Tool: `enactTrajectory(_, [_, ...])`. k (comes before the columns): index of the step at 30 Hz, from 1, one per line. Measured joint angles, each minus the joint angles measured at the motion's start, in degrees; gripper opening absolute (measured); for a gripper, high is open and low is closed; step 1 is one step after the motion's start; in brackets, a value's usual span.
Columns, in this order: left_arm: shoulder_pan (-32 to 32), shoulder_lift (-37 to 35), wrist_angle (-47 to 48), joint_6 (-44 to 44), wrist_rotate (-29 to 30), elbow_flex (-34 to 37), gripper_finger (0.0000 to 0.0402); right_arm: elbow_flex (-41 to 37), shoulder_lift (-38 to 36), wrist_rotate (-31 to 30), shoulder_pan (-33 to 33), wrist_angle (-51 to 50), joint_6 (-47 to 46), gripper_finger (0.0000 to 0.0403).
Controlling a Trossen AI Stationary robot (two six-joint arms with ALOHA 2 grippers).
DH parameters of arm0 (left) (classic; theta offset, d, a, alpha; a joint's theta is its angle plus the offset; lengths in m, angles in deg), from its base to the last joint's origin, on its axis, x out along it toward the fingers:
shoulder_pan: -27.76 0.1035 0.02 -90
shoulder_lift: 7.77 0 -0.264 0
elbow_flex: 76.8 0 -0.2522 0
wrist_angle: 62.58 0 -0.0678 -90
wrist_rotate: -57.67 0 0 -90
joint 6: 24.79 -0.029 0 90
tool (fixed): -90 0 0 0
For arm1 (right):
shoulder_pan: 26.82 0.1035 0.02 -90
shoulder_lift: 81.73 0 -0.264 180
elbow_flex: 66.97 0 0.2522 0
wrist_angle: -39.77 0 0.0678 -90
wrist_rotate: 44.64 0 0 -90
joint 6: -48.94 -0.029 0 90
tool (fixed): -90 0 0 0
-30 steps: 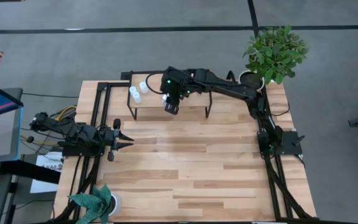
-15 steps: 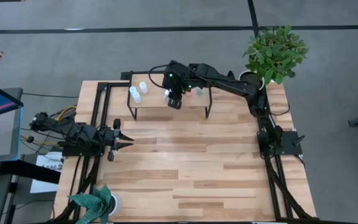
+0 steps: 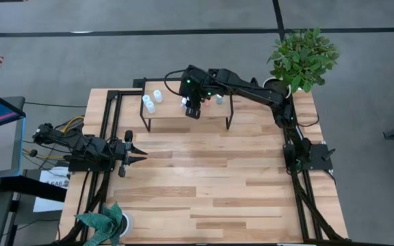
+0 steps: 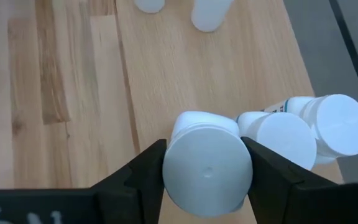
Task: Pick and place medicine bottles onto shelf by color
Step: Put the white pill bottle on the shelf, then return to Home Position
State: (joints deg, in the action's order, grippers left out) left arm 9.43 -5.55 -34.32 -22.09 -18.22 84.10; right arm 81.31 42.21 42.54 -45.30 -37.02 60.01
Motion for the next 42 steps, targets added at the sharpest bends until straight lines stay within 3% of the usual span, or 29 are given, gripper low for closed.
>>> enactTrajectory(12, [0.0,0.0,0.0,0.0,0.0,0.0,0.0064,0.0,0.0,-0.01,0.0,-0.23,-0.56,0.0242])
enactTrajectory(23, [0.0,0.0,0.0,-0.02,0.0,0.0,0.0064,-0.02,-0.84,-0.08,0.73,4.94,-0.14,0.0246])
enactTrajectory(28, [-0.02,0.02,-0.01,-0.02,0.0,0.0,0.0064,0.0,-4.76,-0.08,2.39,4.24,-0.55,0.0246])
enactTrajectory(35, [0.0,0.02,0.0,0.0,0.0,0.0,0.0064,-0.25,-13.24,-0.06,7.77,-9.04,-7.79,0.0238])
enactTrajectory(38, [-0.02,0.02,0.0,-0.02,0.0,0.0,0.0064,-2.79,-16.9,-0.06,11.14,-10.35,-8.69,0.0233])
enactTrajectory(42, [-0.02,0.02,0.0,-0.02,0.0,0.0,0.0064,-11.33,-22.72,-0.06,15.57,-4.94,-8.67,0.0225])
